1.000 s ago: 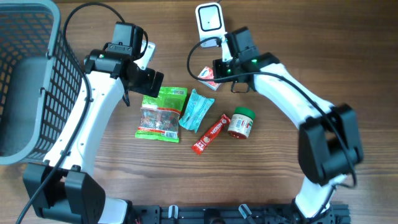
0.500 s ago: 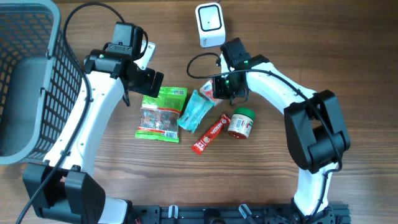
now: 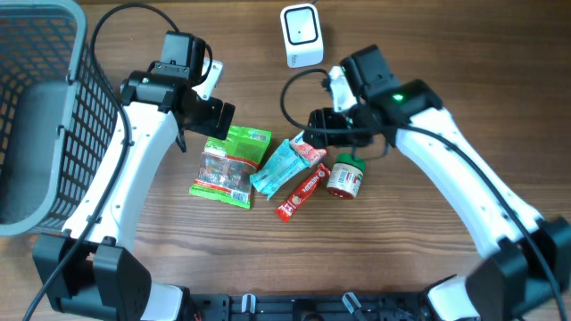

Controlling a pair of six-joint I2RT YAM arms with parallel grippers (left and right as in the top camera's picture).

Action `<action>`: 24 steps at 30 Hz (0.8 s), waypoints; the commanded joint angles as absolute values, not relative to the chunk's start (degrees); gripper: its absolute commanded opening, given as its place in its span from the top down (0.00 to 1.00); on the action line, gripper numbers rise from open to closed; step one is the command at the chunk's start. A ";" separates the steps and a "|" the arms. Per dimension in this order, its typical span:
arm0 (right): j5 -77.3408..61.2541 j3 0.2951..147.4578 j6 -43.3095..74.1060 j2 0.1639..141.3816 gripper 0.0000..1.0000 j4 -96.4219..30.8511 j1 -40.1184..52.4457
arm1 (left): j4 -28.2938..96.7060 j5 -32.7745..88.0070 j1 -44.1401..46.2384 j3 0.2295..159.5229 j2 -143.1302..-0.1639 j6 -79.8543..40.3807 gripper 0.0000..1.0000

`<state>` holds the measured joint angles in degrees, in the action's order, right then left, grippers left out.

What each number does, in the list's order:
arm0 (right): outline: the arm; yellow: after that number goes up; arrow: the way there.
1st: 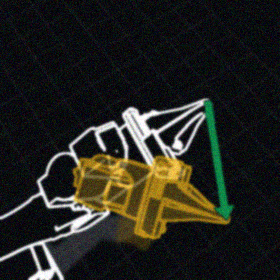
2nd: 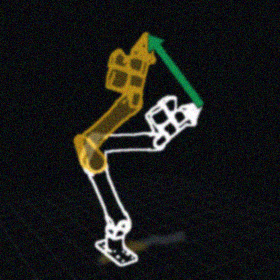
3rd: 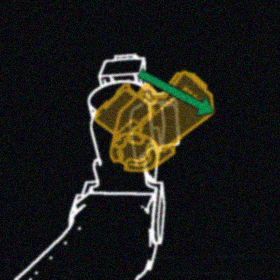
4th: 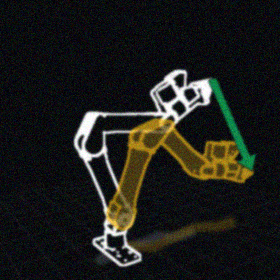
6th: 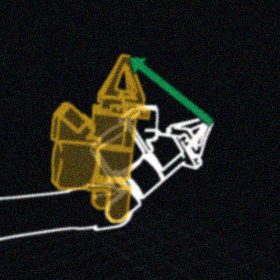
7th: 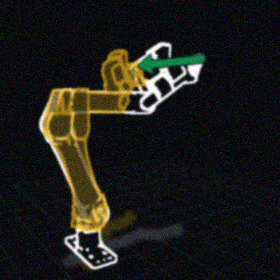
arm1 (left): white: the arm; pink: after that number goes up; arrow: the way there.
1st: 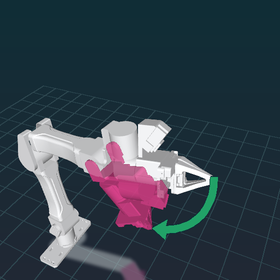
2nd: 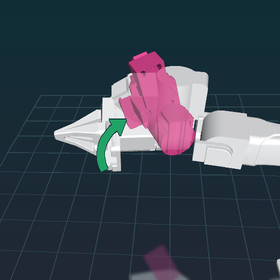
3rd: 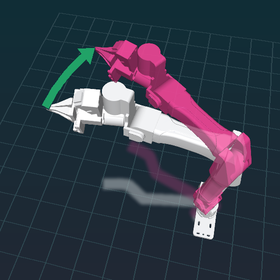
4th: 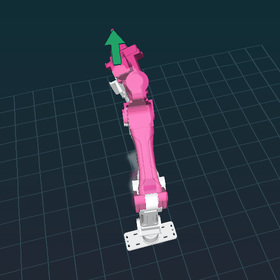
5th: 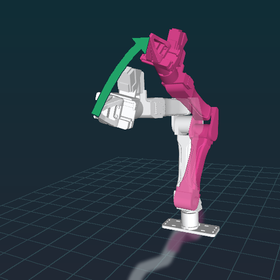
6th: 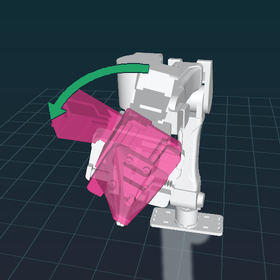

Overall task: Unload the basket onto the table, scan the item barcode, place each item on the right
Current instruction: 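Move the right gripper over the green-lid jar and descend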

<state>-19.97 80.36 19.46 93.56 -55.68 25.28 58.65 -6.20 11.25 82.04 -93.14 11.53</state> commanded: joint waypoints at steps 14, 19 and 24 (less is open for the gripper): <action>-8.71 71.48 27.05 92.90 0.00 -59.29 17.80 | 58.48 -6.72 11.35 82.61 -92.90 12.19 0.00; -8.73 65.04 35.73 93.06 0.00 -53.54 17.80 | 58.48 -6.72 11.35 82.61 -92.90 12.19 0.00; -8.75 59.77 37.69 93.23 0.00 -47.07 17.80 | 58.48 -6.72 11.35 82.61 -92.90 12.16 0.00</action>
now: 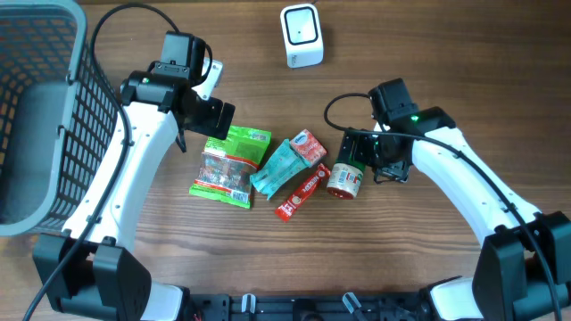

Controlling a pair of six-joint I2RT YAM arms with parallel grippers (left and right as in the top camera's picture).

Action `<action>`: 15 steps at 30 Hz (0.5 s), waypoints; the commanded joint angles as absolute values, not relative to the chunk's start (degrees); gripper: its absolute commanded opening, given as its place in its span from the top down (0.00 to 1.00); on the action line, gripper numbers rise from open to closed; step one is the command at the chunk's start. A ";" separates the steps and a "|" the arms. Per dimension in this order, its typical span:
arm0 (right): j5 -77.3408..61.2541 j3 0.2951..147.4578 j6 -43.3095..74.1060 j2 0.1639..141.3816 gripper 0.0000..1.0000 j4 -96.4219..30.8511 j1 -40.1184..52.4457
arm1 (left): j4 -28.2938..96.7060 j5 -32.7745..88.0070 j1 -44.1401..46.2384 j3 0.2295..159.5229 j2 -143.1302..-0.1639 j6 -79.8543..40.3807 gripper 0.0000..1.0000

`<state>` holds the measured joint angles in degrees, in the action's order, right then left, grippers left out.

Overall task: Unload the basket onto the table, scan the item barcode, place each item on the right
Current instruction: 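Move the right gripper over the green-lid jar and descend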

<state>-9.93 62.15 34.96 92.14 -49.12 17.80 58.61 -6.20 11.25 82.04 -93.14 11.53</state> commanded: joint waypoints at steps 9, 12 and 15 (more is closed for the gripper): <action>-8.91 57.60 39.22 93.45 0.05 -40.38 17.80 | 58.48 -6.72 11.35 82.61 -92.90 12.19 0.00; -8.84 57.60 39.20 93.45 0.05 -39.59 17.80 | 58.48 -6.72 11.35 82.61 -92.90 12.19 0.00; -8.69 57.60 39.13 93.45 0.06 -38.37 17.80 | 58.48 -6.72 11.35 82.61 -92.90 12.19 0.00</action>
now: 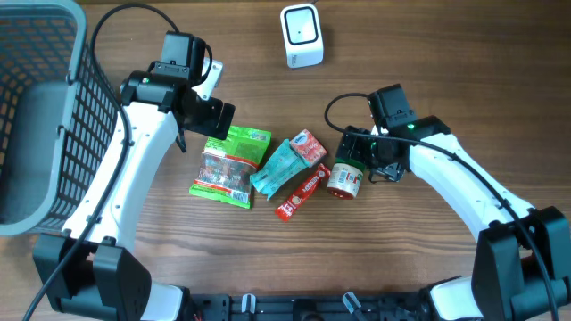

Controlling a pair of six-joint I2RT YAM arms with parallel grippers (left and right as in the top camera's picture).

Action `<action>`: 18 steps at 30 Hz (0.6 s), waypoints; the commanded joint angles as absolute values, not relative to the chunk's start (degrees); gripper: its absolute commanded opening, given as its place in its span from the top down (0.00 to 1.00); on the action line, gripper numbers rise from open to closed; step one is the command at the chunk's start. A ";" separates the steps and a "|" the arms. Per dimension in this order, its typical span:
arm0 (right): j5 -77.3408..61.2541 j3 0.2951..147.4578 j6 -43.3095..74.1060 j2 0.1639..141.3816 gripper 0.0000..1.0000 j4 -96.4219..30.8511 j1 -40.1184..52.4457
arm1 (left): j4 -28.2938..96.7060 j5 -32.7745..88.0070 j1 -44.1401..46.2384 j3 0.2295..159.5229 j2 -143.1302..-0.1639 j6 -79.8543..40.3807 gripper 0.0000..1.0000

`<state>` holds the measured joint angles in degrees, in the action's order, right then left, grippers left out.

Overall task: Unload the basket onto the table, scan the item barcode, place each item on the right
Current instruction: 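Move the right gripper over the green-lid jar and descend, then close the right gripper on the jar's green lid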

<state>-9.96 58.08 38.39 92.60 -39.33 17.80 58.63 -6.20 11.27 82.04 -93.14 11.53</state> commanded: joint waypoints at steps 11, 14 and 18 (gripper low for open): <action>-6.98 57.58 39.09 97.78 0.08 -36.77 17.80 | 58.48 -6.72 11.35 82.61 -92.90 12.16 0.00; -8.56 57.58 39.05 100.03 0.08 -36.47 17.82 | 58.48 -6.74 11.35 82.61 -92.90 12.19 0.00; -8.97 57.58 39.05 101.86 0.11 -35.62 17.82 | 58.48 -6.72 11.35 82.61 -92.90 12.19 0.00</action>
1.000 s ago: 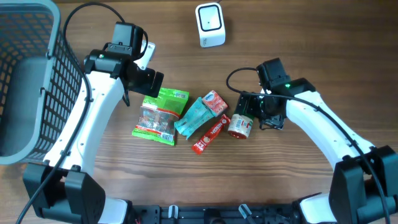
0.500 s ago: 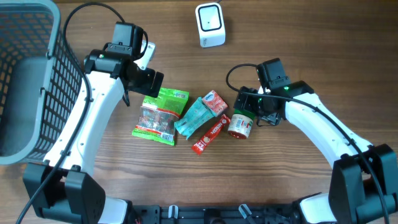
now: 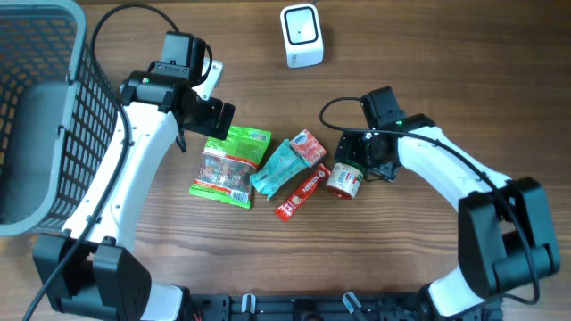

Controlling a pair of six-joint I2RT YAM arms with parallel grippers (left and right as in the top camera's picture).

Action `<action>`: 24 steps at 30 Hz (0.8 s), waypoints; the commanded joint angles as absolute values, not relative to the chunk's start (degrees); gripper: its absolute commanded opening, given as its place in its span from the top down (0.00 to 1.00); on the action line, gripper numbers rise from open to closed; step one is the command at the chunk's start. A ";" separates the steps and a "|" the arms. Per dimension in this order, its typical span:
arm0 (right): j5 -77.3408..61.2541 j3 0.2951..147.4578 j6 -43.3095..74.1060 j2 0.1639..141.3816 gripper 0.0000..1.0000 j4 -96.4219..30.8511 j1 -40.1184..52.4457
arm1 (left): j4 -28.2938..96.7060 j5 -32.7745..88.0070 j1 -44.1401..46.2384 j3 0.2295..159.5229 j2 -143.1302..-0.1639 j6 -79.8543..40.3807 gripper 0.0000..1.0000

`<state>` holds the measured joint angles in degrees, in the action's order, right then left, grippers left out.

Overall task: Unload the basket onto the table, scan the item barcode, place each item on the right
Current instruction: 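Close the right gripper on the jar's green lid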

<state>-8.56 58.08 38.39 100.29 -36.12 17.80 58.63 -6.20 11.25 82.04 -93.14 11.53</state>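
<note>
The white barcode scanner (image 3: pixel 302 36) stands at the far middle of the table. A small jar (image 3: pixel 344 180) with a green lid and a red label lies at the right end of a row of items. My right gripper (image 3: pixel 351 153) sits low right at the jar's lid end and looks open; its dark fingers partly hide the lid. My left gripper (image 3: pixel 219 117) hovers just above the top edge of a green snack bag (image 3: pixel 232 165); whether it is open or shut does not show from above.
Between the bag and the jar lie a teal packet (image 3: pixel 278 167), a small pink-red packet (image 3: pixel 310 146) and a red bar (image 3: pixel 301 192). A dark wire basket (image 3: pixel 53 116) fills the left side. The right arm's cable (image 3: pixel 335 111) loops behind its wrist.
My right gripper has shifted slightly to the left and its wrist has turned a little, staying at the jar's lid. The jar, the other items and the left arm are unchanged.
My right gripper was first over the pink-red packet, left of the jar. Then it stood to the right of the jar's lid, and it has stayed there with small shifts. The left arm and all the items kept their places throughout.
</note>
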 commanded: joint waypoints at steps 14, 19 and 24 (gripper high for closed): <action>-12.01 57.58 40.66 101.91 0.18 -35.14 17.82 | 58.48 -6.74 11.35 82.61 -92.90 12.16 0.00; -11.79 57.58 40.45 101.91 0.30 -34.24 17.82 | 58.48 -6.72 11.35 82.61 -92.90 12.19 0.00; -11.81 57.58 36.16 101.91 0.35 -32.45 17.82 | 58.48 -6.72 11.35 82.61 -92.90 12.19 0.00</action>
<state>-11.40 58.08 40.07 101.01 -33.50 17.80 58.63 -6.20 11.25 82.04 -93.14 11.53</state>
